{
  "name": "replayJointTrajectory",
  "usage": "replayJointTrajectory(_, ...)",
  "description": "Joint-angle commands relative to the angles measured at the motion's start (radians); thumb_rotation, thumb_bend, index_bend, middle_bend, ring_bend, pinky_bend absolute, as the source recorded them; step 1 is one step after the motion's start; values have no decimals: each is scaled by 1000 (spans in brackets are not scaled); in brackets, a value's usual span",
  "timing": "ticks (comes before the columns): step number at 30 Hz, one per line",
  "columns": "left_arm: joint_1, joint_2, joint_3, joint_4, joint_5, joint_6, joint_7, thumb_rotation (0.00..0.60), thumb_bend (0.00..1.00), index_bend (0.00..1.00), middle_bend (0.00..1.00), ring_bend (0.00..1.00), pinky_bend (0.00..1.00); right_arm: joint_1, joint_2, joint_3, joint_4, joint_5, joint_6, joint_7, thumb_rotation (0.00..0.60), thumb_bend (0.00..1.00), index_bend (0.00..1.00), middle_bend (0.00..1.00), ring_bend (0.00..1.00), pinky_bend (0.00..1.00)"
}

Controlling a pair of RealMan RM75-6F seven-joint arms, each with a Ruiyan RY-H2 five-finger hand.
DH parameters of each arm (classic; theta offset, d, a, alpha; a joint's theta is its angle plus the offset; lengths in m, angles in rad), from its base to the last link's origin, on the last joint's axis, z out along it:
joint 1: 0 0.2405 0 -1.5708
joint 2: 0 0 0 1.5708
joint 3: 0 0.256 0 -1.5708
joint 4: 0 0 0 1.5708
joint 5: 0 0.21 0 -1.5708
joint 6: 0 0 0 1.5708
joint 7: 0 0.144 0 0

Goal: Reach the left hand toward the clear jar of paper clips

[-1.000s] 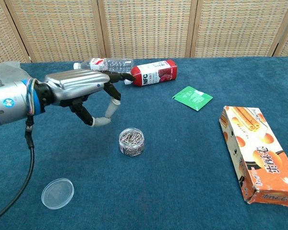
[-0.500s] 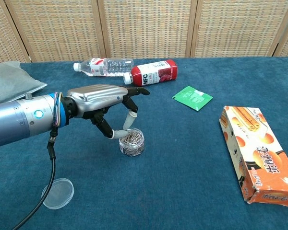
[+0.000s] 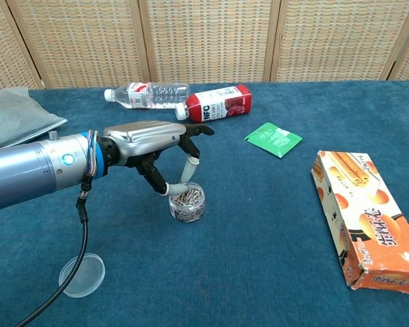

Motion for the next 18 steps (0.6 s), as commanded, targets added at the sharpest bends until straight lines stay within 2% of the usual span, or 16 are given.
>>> replayJointTrajectory(1, 0, 5, 0, -7, 4, 5, -10, 600, 114, 116, 0, 0, 0, -1, 1, 0, -1, -2, 2, 3, 600, 0, 0, 0, 0, 0)
replayJointTrajectory(11, 28, 97, -11, -78, 40, 82, -53, 600, 76, 15, 0, 0, 0, -5, 3, -4, -3, -13, 9, 6, 600, 0, 0, 0, 0, 0)
replayJointTrajectory(18, 112, 289, -15, -190, 39, 197, -19, 600, 42, 0, 0, 0, 0, -8, 5, -10, -7, -27, 14, 10, 600, 0, 0, 0, 0, 0)
